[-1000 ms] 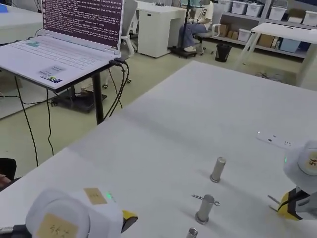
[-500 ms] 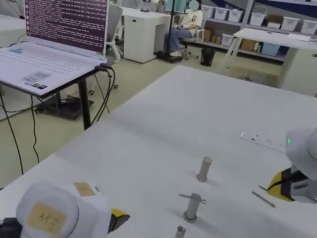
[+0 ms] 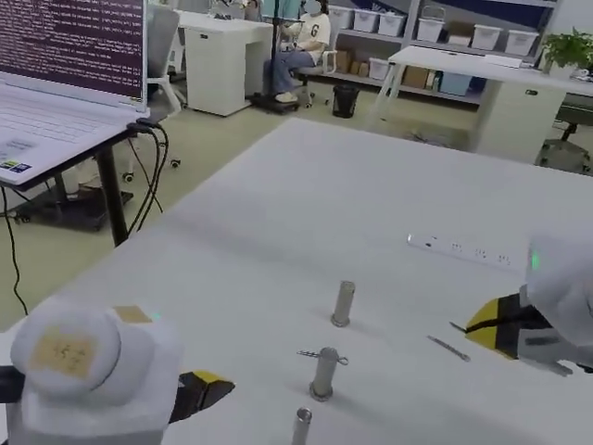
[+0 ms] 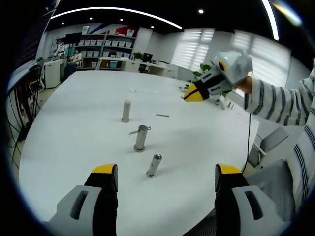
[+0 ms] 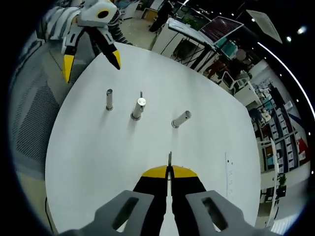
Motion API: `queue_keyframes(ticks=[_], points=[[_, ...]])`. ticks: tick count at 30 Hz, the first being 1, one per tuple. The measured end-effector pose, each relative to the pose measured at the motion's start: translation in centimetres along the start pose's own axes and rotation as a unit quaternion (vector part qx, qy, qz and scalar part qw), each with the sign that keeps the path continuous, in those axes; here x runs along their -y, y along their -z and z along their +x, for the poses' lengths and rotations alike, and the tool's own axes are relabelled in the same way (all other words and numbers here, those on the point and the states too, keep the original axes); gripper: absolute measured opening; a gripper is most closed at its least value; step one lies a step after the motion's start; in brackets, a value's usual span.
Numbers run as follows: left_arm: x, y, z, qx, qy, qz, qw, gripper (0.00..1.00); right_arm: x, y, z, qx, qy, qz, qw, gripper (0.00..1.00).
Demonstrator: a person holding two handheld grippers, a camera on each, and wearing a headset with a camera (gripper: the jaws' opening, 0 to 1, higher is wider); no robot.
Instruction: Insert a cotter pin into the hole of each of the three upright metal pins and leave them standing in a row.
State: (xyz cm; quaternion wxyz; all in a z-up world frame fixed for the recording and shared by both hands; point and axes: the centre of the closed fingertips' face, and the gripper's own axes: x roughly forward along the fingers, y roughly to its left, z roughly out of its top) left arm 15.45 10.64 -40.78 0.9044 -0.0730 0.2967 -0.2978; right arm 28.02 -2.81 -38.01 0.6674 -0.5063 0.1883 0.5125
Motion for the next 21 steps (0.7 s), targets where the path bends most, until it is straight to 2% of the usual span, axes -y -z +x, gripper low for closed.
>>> queue_keyframes(ticks=[3,4,9,13,18,21], points=[[0.1,-0.6,0.4,0.006,0.008,-0.003,0.9999,0.77,-0.5,-0.9,-0.5,0.010,0.012,-0.017,0.9997,0.00],[0.0,-0.9,0.6,0.008,0.011,-0.006,0.9999,0.76,-0.7,-1.4,-0.6,0.015,0.017,-0.035,0.9991,0.00],[0.3,-1.9,1.6,0.021,0.023,-0.021,0.9993,0.71,-1.9,-2.9,-1.1,0.028,0.029,-0.060,0.9974,0.00],[1.1,-2.7,2.3,0.033,0.046,-0.046,0.9973,0.58,-2.9,-4.1,-1.4,0.042,0.026,-0.068,0.9964,0.00],[2.1,-3.4,3.0,0.045,0.070,-0.063,0.9946,0.54,-4.3,-5.6,-1.3,0.063,0.020,-0.072,0.9952,0.00],[2.7,-3.5,3.3,0.047,0.082,-0.075,0.9927,0.47,-5.3,-6.3,-1.0,0.069,0.014,-0.081,0.9942,0.00]])
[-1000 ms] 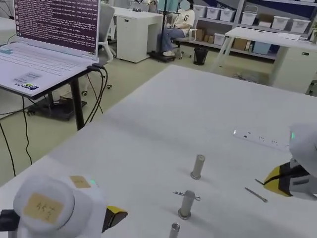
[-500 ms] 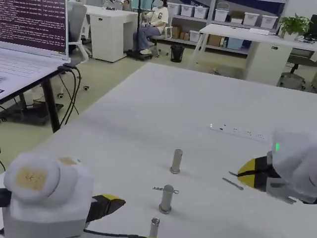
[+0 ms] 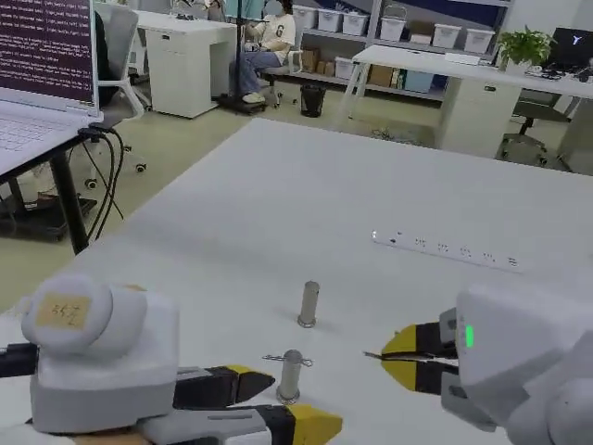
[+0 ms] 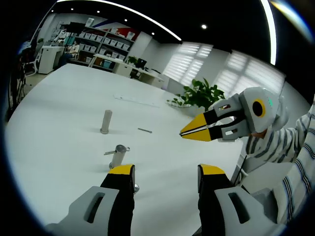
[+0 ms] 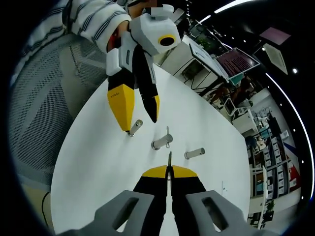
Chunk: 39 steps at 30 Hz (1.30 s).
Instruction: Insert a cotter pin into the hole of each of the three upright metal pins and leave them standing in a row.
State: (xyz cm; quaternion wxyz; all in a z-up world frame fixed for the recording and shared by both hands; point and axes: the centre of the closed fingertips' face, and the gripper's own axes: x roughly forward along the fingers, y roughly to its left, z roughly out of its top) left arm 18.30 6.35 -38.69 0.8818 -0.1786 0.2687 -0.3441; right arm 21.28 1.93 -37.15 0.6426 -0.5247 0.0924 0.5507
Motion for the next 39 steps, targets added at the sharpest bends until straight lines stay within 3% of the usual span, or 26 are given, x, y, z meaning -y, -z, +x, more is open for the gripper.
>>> queue_keyframes(ticks=[10,17,21,35,39], points=[[0.9,-0.2,0.3,0.007,0.031,-0.024,0.9992,0.23,-1.9,-2.0,0.9,0.029,-0.025,-0.008,0.9992,0.00],[1.1,-0.3,0.5,0.013,0.034,-0.025,0.9990,0.20,-2.6,-2.6,1.1,0.036,-0.038,-0.017,0.9985,0.00],[1.3,-0.2,0.4,0.016,0.039,-0.030,0.9987,0.12,-2.9,-2.9,1.2,0.039,-0.041,-0.024,0.9981,0.00],[1.3,-0.2,0.2,0.028,0.045,-0.046,0.9975,0.00,-3.3,-3.6,1.2,0.046,-0.056,-0.039,0.9966,0.00],[1.4,-0.1,0.2,0.029,0.047,-0.048,0.9973,0.00,-3.5,-3.7,1.2,0.048,-0.060,-0.042,0.9962,0.00]])
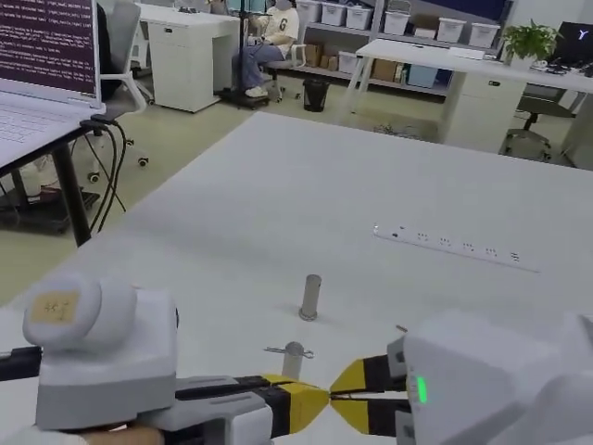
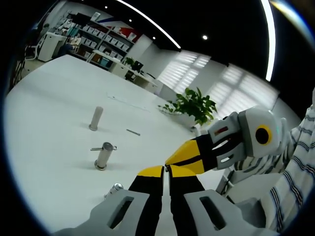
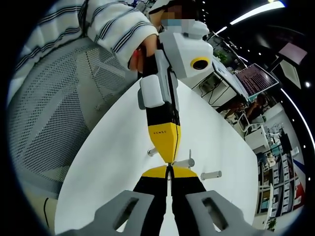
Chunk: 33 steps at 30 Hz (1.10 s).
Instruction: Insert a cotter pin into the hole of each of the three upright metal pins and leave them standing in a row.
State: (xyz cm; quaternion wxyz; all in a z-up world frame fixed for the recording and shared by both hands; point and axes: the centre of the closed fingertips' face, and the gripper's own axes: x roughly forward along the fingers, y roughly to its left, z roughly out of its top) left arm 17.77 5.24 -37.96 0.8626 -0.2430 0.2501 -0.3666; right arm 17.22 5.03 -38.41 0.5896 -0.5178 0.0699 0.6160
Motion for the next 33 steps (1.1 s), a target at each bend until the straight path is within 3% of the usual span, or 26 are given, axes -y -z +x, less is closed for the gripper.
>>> queue_keyframes(ticks=[11,15,17,19,22,28,31,33], points=[[0.2,0.3,-0.2,-0.004,0.007,-0.005,1.0000,0.00,-0.4,-0.4,0.1,0.006,-0.004,0.004,1.0000,0.00],[0.2,0.4,-0.5,-0.006,0.009,-0.034,0.9994,0.00,-0.5,-0.6,0.0,0.006,-0.003,0.001,1.0000,0.00],[0.3,0.5,-0.5,-0.007,0.009,-0.032,0.9994,0.00,-0.5,-0.6,0.0,0.007,-0.005,0.003,1.0000,0.00],[0.4,0.4,-0.6,-0.006,0.010,-0.016,0.9998,0.00,-0.5,-0.7,0.0,0.008,-0.004,0.004,0.9999,0.00],[0.4,0.4,-0.6,-0.007,0.008,-0.018,0.9998,0.00,-0.6,-0.9,0.0,0.014,-0.005,0.003,0.9999,0.00],[0.5,0.4,-1.0,-0.010,0.006,0.006,0.9999,0.00,-0.6,-0.9,0.0,0.016,-0.007,0.020,0.9996,0.00],[0.4,0.5,-1.2,-0.013,0.005,0.016,0.9998,0.00,-0.2,-0.4,0.0,0.011,0.000,0.037,0.9993,0.12],[0.4,0.5,-1.4,-0.018,0.004,0.031,0.9993,0.00,-0.2,-0.2,-0.1,0.013,-0.004,0.052,0.9985,0.14]])
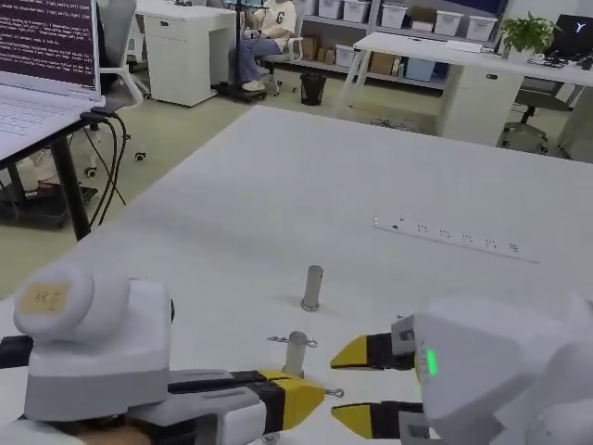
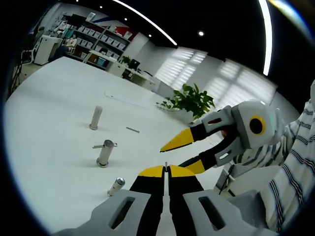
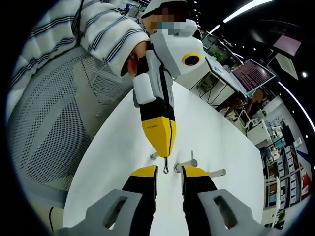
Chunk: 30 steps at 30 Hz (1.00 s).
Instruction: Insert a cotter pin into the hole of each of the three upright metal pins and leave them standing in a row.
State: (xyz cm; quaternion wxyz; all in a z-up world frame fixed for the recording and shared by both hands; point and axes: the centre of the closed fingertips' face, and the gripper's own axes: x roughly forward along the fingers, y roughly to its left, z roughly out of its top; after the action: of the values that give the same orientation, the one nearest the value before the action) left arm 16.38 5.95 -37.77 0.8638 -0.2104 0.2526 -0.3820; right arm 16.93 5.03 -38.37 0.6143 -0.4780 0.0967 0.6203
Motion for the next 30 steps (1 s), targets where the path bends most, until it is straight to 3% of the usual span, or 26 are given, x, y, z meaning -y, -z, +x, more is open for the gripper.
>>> queue_keyframes(ticks=[3,7,9,11,14,15,20,23,25,30], points=[[0.0,-0.3,-0.2,0.006,-0.001,0.041,0.9991,0.00,-0.2,0.7,-0.1,-0.003,-0.014,0.033,0.9994,0.10],[0.3,-0.3,-0.5,-0.004,0.003,0.076,0.9971,0.00,-0.4,1.3,-0.1,0.007,-0.025,0.086,0.9960,0.14],[0.2,-0.3,-0.6,-0.010,-0.002,0.121,0.9926,0.00,-0.8,1.1,-0.2,0.025,-0.040,0.120,0.9916,0.13],[0.9,-0.2,-0.6,-0.016,0.012,0.158,0.9872,0.00,-1.0,0.9,-0.3,0.035,-0.052,0.146,0.9873,0.13],[1.5,-0.2,-0.7,-0.010,0.031,0.164,0.9860,0.00,-2.0,0.3,-0.3,0.055,-0.090,0.187,0.9766,0.12],[1.7,-0.2,-0.7,-0.011,0.036,0.171,0.9845,0.00,-2.0,0.1,-0.3,0.063,-0.090,0.197,0.9743,0.11],[2.2,0.0,-1.0,-0.014,0.053,0.198,0.9787,0.00,-2.2,0.3,-0.1,0.053,-0.088,0.193,0.9758,0.10],[2.3,0.4,-1.1,-0.021,0.059,0.207,0.9764,0.00,-2.7,-0.2,0.0,0.068,-0.103,0.215,0.9689,0.10],[2.4,0.7,-1.2,-0.029,0.063,0.216,0.9739,0.00,-3.0,-0.4,0.1,0.072,-0.110,0.220,0.9667,0.09],[2.7,1.4,-1.3,-0.036,0.073,0.222,0.9716,0.00,-3.6,-0.6,0.1,0.078,-0.125,0.234,0.9610,0.03]])
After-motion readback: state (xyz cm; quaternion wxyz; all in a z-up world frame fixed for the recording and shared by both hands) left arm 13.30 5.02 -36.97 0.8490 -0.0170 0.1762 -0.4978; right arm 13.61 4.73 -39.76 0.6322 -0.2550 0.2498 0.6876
